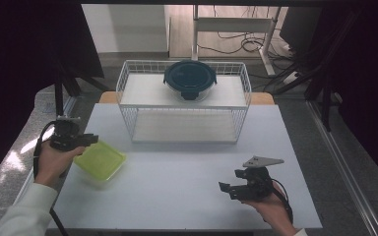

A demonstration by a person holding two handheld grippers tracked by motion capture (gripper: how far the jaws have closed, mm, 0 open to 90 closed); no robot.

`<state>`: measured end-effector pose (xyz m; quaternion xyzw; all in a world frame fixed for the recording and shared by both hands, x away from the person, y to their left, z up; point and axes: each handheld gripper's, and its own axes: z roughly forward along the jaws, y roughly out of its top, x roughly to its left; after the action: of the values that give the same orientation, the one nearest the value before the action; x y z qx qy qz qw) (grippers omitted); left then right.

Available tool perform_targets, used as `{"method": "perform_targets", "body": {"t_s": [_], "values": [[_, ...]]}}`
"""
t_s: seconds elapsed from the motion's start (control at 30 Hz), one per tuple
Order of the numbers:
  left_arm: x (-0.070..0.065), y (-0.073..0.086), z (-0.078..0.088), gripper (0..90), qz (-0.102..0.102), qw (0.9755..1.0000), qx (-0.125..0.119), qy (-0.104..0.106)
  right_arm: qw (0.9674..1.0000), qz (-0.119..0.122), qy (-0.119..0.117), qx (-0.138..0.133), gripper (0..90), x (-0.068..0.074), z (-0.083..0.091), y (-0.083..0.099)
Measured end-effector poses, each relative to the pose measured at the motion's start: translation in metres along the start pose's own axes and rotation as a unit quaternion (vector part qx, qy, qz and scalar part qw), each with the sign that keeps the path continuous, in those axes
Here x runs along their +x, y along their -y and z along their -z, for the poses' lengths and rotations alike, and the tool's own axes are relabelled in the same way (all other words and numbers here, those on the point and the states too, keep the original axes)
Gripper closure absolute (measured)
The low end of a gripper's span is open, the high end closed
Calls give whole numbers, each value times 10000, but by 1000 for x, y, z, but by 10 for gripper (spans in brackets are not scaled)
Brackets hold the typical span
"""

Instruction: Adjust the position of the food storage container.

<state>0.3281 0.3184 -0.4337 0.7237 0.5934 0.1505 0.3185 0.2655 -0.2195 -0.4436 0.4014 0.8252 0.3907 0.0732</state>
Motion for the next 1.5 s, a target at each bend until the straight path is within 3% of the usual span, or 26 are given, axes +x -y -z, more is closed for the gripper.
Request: {"method": "perform_targets", "body": {"t_s": [0.13, 0.23, 0.77, 1.0, 1.5], "values": [[14, -1, -7, 852, 183, 9997, 161, 17, 10000, 3, 21, 2, 219, 0, 0, 0], [24, 0, -10, 894, 204, 9993, 282, -105, 10000, 5, 40, 13, 218, 0, -1, 1], [65, 11, -25, 900, 281, 9950, 708, -648, 9999, -10, 80, 87, 217, -2, -4, 2], [70, 16, -37, 900, 173, 9922, 955, -785, 9999, -5, 89, 96, 217, -1, -5, 2], [68, 28, -42, 900, -10, 9883, 1355, -704, 9999, -13, 77, 108, 216, -2, -6, 3]]}}
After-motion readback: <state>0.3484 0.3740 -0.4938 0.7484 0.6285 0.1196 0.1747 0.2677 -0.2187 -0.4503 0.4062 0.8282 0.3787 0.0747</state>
